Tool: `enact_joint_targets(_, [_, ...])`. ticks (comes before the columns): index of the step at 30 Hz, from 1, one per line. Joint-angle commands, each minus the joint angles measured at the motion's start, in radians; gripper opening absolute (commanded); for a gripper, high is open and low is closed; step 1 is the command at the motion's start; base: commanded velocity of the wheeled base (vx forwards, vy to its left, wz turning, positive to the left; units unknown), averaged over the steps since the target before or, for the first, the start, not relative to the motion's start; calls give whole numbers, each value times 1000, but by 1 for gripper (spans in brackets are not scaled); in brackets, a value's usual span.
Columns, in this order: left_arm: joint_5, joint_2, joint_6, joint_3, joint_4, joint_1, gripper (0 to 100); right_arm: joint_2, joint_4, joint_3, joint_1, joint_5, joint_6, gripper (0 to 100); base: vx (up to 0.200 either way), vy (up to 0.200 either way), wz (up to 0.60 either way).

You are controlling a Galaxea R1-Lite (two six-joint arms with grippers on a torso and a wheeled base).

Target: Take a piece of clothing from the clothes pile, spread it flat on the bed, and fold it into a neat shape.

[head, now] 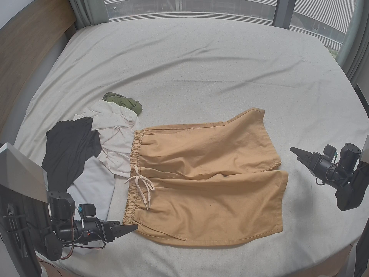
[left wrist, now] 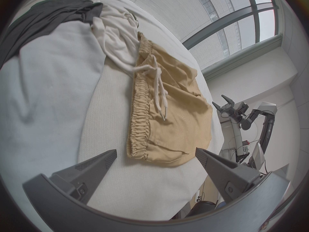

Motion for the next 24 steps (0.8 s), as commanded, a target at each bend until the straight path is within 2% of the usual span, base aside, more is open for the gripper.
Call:
enact_joint_targets(1, [-1,49,-2,-13,0,-1,100,-2,0,-1,0,0,0,100,0,0,0])
enact_joint_targets(17, [15,102,0,-100,-3,-17,100,-2,0,4,6,0,0,100,0,0,0])
enact_joint_targets(18, [24,102,-2,-109,-3,-17,0,-2,0,9,9,0,-1,100,0,0,0])
enact_joint_targets(24, [24,104,0,-111,-3,-17,0,-2,0,22,12,0,-6,100,0,0,0])
